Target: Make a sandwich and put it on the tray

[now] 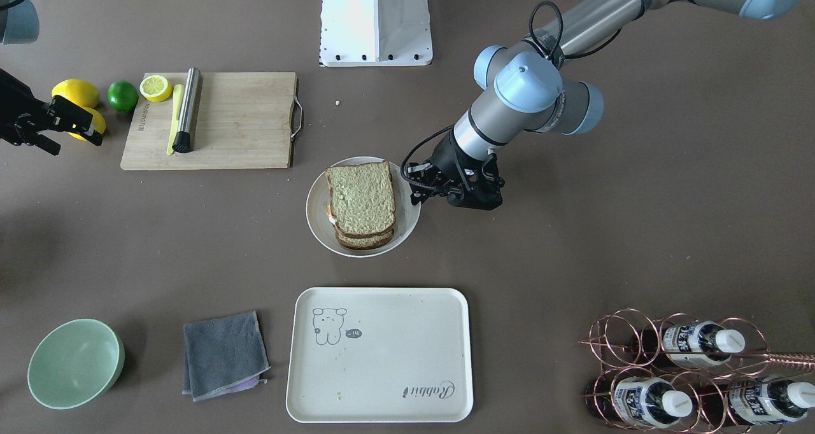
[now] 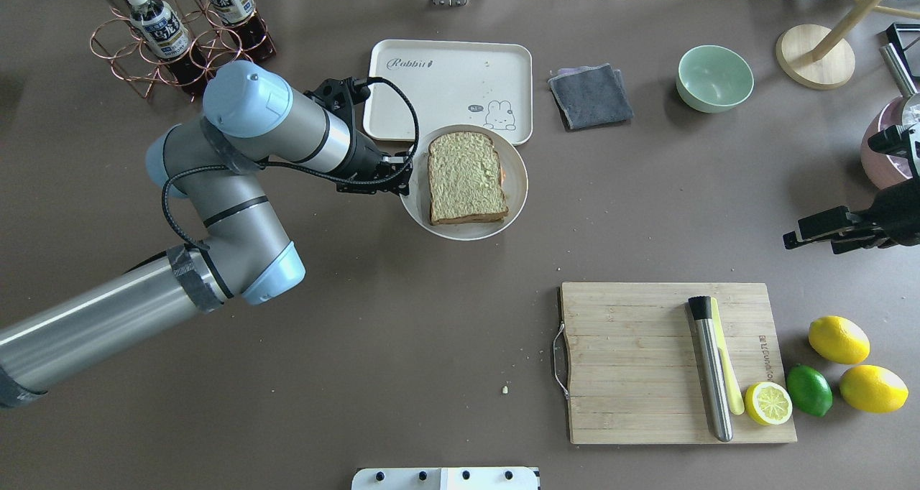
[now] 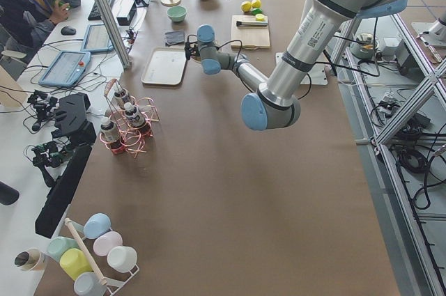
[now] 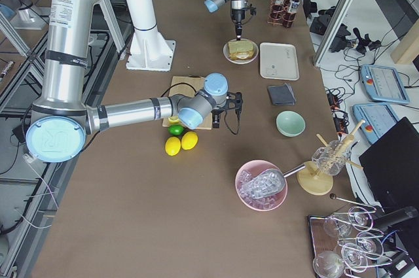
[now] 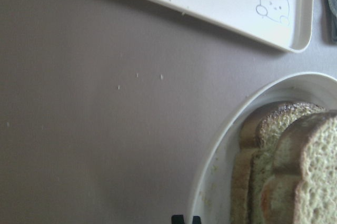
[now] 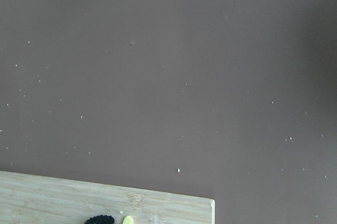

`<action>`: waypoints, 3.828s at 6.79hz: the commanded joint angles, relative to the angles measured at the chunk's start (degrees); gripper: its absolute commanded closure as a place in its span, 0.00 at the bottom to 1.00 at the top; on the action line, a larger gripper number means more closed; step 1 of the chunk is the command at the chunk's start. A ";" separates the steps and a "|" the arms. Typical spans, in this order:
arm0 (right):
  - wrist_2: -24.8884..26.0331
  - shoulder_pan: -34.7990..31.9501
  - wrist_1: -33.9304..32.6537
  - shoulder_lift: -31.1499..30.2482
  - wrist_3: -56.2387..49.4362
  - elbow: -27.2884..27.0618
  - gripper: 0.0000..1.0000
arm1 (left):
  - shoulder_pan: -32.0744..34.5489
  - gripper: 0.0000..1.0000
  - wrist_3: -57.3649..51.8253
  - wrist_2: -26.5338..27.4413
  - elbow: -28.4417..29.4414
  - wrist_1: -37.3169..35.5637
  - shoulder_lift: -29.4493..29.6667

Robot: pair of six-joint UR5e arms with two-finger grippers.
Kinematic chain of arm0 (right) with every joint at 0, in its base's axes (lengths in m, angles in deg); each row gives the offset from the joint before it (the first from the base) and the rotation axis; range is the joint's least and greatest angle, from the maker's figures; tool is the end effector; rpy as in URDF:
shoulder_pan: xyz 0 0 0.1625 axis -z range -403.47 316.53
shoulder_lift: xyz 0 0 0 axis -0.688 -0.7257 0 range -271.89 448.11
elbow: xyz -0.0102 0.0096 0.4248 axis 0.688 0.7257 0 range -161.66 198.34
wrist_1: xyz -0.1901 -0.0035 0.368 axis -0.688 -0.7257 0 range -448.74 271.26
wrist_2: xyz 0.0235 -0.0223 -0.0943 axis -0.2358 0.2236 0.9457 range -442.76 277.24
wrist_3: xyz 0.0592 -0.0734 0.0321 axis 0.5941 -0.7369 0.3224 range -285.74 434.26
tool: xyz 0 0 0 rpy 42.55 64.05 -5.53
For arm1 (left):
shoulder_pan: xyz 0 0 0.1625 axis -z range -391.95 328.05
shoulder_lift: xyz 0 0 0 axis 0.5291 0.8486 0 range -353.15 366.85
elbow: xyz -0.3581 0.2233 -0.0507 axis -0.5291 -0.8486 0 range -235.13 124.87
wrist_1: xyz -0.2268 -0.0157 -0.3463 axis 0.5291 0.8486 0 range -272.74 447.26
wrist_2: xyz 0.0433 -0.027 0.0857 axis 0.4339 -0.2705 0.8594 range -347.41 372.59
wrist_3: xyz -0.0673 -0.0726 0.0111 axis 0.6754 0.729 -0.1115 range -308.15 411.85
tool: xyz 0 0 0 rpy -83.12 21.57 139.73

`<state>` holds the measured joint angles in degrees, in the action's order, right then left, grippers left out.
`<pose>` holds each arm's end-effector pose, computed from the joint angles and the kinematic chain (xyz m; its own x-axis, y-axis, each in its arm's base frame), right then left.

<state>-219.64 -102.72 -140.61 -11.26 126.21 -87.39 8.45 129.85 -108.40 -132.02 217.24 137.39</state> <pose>-0.1725 -0.4087 0.5172 0.4882 -0.0035 0.8727 -0.0318 0.9993 0.0218 0.5117 -0.5430 0.2457 0.3266 -0.0437 -0.9442 0.1282 0.9918 -0.0016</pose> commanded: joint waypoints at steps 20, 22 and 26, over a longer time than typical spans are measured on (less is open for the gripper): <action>0.30 0.54 0.02 -1.00 0.00 -0.89 0.00 | 7.24 0.40 -6.90 2.96 36.89 8.98 20.28; 0.30 0.63 0.02 -1.00 -0.09 -0.98 0.00 | 8.29 0.39 -7.51 0.95 27.91 8.28 13.48; -0.22 -2.52 -2.51 -1.17 -8.59 0.43 0.00 | 13.82 0.36 -36.15 -4.95 -4.97 -28.63 -4.74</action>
<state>-219.54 -103.49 -141.69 -12.36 120.73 -87.38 20.62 104.20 -113.17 -129.04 199.77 136.01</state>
